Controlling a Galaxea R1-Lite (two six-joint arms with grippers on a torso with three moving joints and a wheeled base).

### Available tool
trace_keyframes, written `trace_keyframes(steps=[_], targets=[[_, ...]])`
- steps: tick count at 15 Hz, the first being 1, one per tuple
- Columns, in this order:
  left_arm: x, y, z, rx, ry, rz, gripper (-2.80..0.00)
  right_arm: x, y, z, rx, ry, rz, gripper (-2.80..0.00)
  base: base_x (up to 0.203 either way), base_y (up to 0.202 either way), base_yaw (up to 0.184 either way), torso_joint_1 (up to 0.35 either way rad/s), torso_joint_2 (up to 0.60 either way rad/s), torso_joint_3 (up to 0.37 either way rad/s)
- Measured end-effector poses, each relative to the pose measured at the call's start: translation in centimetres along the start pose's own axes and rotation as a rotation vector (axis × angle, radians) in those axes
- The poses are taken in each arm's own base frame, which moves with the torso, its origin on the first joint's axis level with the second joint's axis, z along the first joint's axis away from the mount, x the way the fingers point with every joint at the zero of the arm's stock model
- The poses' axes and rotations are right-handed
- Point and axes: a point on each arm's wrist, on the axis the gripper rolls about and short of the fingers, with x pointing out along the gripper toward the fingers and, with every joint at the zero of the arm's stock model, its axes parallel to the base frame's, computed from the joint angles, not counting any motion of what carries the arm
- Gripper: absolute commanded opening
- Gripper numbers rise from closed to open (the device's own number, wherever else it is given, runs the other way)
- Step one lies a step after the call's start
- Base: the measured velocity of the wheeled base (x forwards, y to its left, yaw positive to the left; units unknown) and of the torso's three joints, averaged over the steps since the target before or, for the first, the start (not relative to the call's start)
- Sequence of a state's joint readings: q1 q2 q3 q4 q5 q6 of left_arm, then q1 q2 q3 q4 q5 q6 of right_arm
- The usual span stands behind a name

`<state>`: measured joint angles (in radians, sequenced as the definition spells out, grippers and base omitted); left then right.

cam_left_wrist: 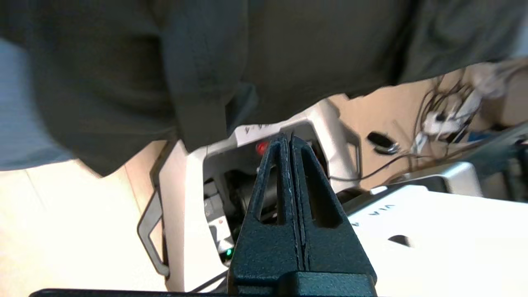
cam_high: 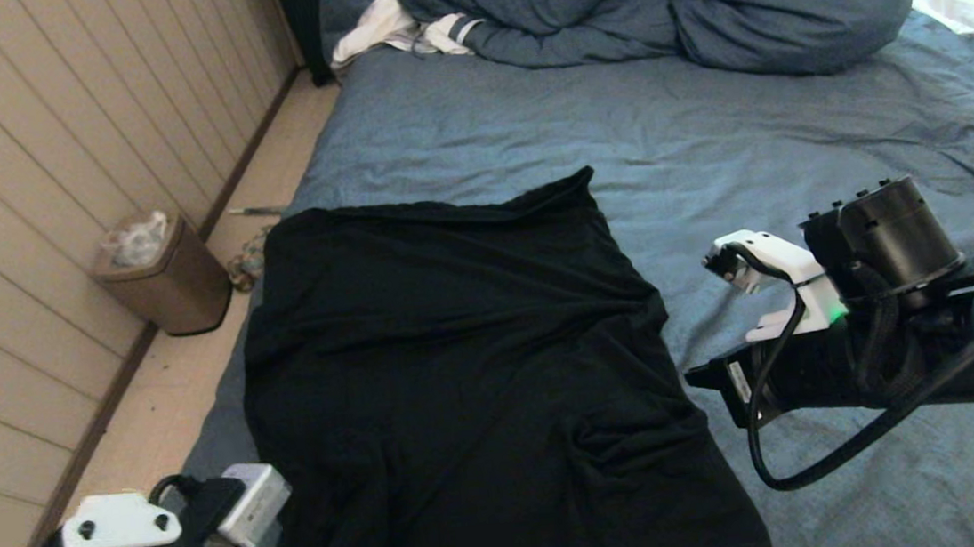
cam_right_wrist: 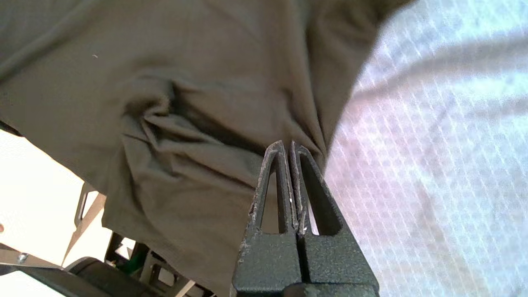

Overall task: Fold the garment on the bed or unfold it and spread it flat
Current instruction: Fold the black T-shirt

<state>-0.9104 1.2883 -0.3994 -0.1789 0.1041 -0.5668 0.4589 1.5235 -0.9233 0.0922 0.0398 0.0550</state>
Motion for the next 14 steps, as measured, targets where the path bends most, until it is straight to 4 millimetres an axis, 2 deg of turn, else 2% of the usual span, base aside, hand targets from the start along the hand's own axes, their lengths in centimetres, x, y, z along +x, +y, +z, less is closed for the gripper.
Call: trace_keyframes(steps=[2,5,8,10,13,14], targets=[[-2.2,0.7,0.5,-0.017,-0.049,0.021,-2.80,-0.1,-0.6,-0.4,0.019,0.010,-0.006,-2.80,0.000,0.000,0.000,0.000,0.00,0.000],[-4.0,3.2,0.7,-0.070,-0.103,0.142,-2.80,0.1,-1.6,-1.4,0.069,0.044,-0.029,-2.80,0.000,0.000,0.000,0.000,0.00,0.000],[-4.2,5.3,-1.1,-0.090,-0.084,0.218,-2.80,0.0,-2.3,-2.8,0.100,0.081,-0.043,-2.80,0.000,0.000,0.000,0.000,0.00,0.000],[-4.3,5.8,-2.1,-0.104,-0.059,0.205,-2.80,-0.4,-2.3,-3.5,0.105,0.090,-0.037,-2.80,0.000,0.000,0.000,0.000,0.00,0.000],[-4.1,5.9,-2.4,-0.111,-0.034,0.179,-2.80,-0.7,-2.3,-5.0,0.107,0.123,-0.037,-2.80,0.000,0.000,0.000,0.000,0.00,0.000],[-3.9,5.9,-2.3,-0.113,-0.024,0.177,0.00,-0.8,-2.2,-5.3,0.108,0.131,-0.036,-2.80,0.000,0.000,0.000,0.000,0.00,0.000]])
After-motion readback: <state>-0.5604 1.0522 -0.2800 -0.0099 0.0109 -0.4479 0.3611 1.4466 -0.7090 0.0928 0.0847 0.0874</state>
